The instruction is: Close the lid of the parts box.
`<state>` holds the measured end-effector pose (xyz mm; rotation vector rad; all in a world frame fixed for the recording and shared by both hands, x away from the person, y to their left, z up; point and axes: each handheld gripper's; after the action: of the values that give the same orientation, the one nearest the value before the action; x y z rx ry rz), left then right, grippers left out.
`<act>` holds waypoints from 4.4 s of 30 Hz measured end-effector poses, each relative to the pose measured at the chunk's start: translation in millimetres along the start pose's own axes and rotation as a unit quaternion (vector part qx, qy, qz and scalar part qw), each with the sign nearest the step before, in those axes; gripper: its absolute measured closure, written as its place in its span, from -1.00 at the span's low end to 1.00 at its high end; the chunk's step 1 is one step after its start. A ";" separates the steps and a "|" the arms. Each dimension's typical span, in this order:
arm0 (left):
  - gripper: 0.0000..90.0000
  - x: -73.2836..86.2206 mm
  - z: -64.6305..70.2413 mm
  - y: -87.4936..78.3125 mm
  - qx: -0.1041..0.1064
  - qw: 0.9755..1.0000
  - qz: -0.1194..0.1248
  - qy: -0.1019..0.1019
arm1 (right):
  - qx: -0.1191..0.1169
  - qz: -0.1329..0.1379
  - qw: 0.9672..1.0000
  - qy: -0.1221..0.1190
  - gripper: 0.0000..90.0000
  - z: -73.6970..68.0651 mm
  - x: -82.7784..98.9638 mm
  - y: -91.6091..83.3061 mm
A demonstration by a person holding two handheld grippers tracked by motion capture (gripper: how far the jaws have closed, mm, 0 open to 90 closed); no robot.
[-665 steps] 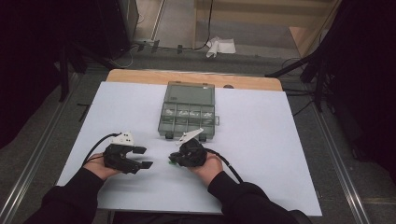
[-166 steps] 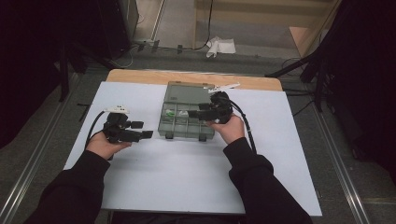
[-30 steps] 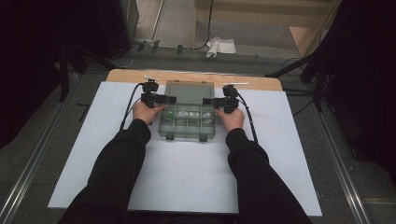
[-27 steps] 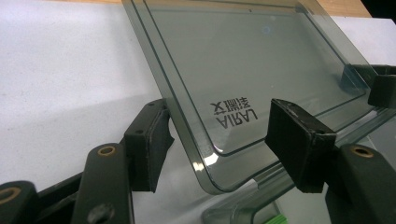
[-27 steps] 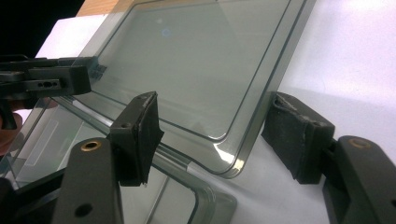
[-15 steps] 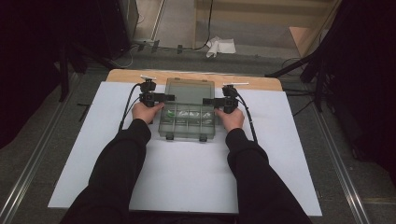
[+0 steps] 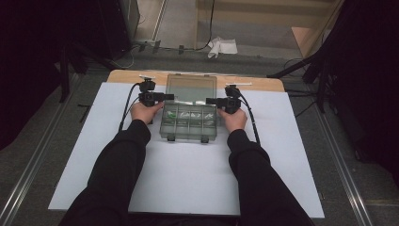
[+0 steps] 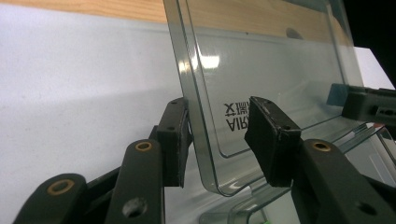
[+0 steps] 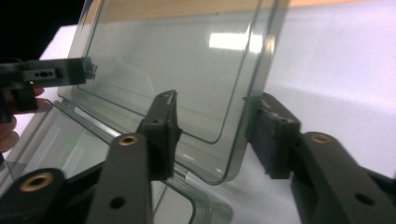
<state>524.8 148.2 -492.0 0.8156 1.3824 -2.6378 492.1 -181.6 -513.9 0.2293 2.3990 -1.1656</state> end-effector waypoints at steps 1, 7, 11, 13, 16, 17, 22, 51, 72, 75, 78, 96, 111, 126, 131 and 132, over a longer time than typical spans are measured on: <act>0.30 -0.1 0.1 -0.3 -0.001 1.000 0.000 0.002 | -0.003 0.002 1.000 0.001 0.31 0.5 -0.2 -1.2; 0.18 -3.2 0.5 -3.4 0.012 1.000 -0.002 0.007 | -0.002 0.010 1.000 -0.008 0.41 0.7 -0.2 -5.1; 0.15 -6.5 4.3 -3.0 0.001 1.000 -0.005 0.022 | -0.003 0.013 1.000 -0.010 0.44 -0.1 0.0 -6.6; 0.15 -7.0 4.7 -3.5 0.000 1.000 -0.004 0.026 | -0.001 0.014 1.000 -0.012 0.47 -0.7 -0.1 -8.2; 0.19 -6.8 4.3 -5.0 0.001 0.999 -0.004 0.032 | -0.002 0.015 1.000 -0.016 0.49 -1.0 -0.4 -9.7; 0.19 -6.8 4.1 -5.5 0.002 0.999 -0.002 0.034 | -0.004 0.015 1.000 -0.015 0.48 -0.6 -0.3 -9.7; 0.19 -6.0 4.3 -5.6 -0.001 0.999 -0.003 0.043 | -0.007 0.016 1.000 -0.016 0.30 -1.2 -1.1 -6.7; 0.18 -7.5 9.3 -20.8 0.015 0.997 0.018 0.074 | -0.004 0.044 0.998 -0.045 0.16 -15.2 -14.7 -21.9; 0.32 -12.0 12.6 -34.9 0.019 0.995 0.048 0.082 | 0.017 0.040 0.996 -0.077 0.41 -18.7 -15.0 -35.6; 0.37 -11.7 12.1 -36.5 0.020 0.995 0.046 0.086 | 0.016 0.044 0.996 -0.079 0.33 -21.7 -16.9 -38.3; 0.37 -11.6 12.9 -38.6 0.017 0.995 0.043 0.093 | 0.014 0.053 0.995 -0.083 0.31 -24.2 -19.6 -43.8; 0.31 -11.3 23.0 -53.4 0.016 0.991 0.032 0.130 | 0.004 0.036 0.994 -0.107 0.30 -32.6 -19.7 -59.5; 0.26 -8.0 29.8 -60.4 0.010 0.987 0.012 0.160 | -0.005 0.019 0.992 -0.122 0.24 -36.9 -13.2 -66.5; 0.20 -0.2 31.6 -64.9 0.015 0.983 0.002 0.182 | -0.009 0.015 0.990 -0.142 0.11 -42.0 -3.7 -69.8; 0.20 1.7 32.9 -65.8 0.012 0.981 0.003 0.192 | -0.006 0.018 0.989 -0.145 0.10 -42.9 -0.3 -69.4; 0.20 2.2 33.4 -66.0 0.011 0.981 0.003 0.195 | -0.009 0.018 0.989 -0.144 0.10 -43.1 0.3 -69.4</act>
<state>490.0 162.1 -428.1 1.3970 1.4188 -2.5872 453.9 -191.6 -442.3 0.0917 2.1423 -1.0803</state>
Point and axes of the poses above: each handheld gripper's, and its own axes: y roughly forward along the jaws, x roughly out of its underside, z roughly to its right, and after that the axes turned 12 degrees about -z, right-handed
